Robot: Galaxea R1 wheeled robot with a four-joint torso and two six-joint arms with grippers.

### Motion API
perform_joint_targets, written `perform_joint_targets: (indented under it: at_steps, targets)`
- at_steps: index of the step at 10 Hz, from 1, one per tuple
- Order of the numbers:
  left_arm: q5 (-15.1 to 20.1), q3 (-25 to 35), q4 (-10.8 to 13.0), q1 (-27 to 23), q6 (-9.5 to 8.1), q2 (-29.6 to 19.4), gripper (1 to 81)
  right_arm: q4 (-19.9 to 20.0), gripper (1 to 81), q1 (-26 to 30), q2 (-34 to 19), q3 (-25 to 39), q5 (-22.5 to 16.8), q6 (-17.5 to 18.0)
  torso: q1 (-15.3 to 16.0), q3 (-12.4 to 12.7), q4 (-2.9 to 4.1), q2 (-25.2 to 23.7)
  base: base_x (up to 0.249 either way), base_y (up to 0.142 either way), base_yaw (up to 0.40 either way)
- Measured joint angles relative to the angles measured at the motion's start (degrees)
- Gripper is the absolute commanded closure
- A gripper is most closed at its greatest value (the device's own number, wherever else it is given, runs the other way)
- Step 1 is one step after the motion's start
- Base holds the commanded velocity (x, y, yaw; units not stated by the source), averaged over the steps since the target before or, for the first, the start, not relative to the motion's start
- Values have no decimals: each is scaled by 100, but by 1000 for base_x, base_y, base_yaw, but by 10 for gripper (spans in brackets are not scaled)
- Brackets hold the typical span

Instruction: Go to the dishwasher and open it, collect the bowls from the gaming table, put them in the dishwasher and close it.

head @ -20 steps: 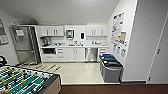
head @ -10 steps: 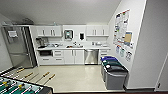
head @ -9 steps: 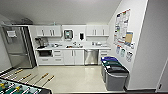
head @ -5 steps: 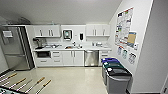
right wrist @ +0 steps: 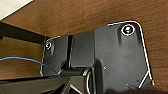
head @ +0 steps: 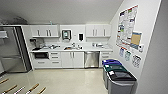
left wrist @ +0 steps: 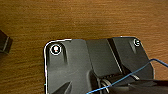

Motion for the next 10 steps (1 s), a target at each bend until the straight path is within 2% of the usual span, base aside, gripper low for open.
perform_joint_targets:
  at_steps: [10]
  targets:
    - [-2, -24, 0, -5, 0, -35, 10, 2, 10, 12, -29, -11, -2, 0, 0, 0, 0, 0, 276, 0, 0]
